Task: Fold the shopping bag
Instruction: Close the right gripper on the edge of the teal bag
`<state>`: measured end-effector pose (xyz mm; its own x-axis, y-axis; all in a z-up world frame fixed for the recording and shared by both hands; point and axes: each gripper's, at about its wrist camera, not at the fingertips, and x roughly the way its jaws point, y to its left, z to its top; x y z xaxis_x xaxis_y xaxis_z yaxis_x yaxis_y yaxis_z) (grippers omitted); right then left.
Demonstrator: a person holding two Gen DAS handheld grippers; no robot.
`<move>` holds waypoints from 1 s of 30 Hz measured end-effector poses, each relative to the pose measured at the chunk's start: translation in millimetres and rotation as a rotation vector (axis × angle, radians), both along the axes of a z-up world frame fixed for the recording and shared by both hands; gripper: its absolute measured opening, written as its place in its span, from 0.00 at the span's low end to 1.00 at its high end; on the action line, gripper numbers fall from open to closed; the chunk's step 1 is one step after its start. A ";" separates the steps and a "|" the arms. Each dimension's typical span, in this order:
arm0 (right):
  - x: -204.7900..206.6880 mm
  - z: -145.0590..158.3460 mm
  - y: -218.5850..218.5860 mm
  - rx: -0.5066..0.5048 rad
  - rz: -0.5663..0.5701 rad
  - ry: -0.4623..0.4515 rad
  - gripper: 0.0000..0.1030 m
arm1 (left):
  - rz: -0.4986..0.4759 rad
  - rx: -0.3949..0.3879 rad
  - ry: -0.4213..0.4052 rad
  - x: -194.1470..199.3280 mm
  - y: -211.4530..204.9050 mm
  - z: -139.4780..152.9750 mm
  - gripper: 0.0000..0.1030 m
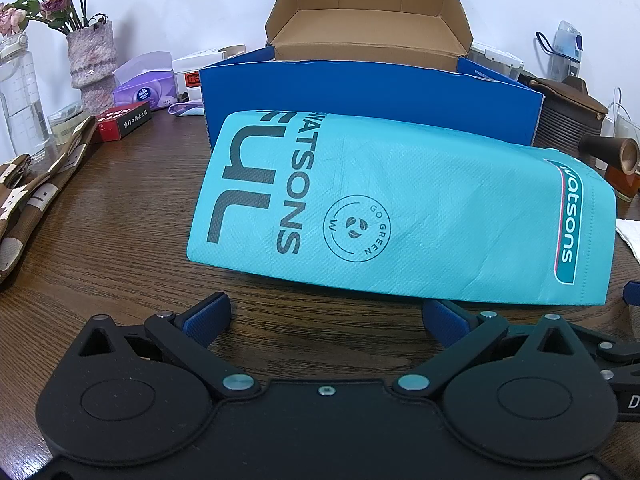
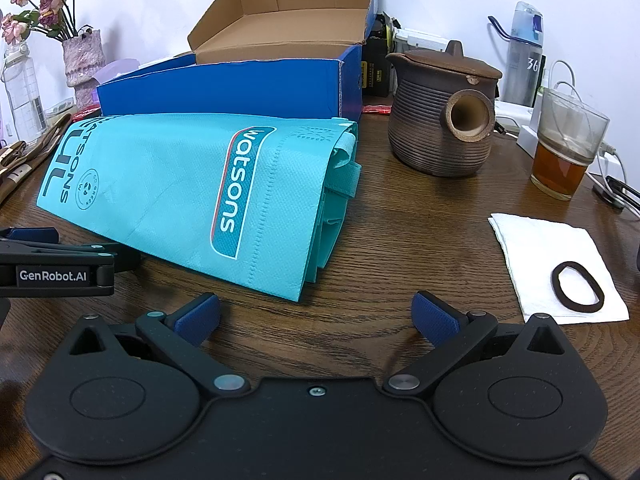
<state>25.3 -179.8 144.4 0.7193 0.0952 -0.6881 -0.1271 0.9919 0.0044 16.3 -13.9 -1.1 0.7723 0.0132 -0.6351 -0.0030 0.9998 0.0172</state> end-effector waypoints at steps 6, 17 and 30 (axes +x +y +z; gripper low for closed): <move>-0.2 0.1 0.1 0.000 0.000 0.000 1.00 | 0.000 0.000 0.000 0.2 -0.5 0.0 1.00; 0.8 -0.2 0.2 0.002 0.004 0.000 1.00 | 0.004 0.001 -0.002 -3.9 -0.8 0.6 1.00; -54.4 23.7 -9.1 0.084 0.131 -0.101 0.92 | 0.004 0.008 -0.252 -75.3 5.4 26.7 1.00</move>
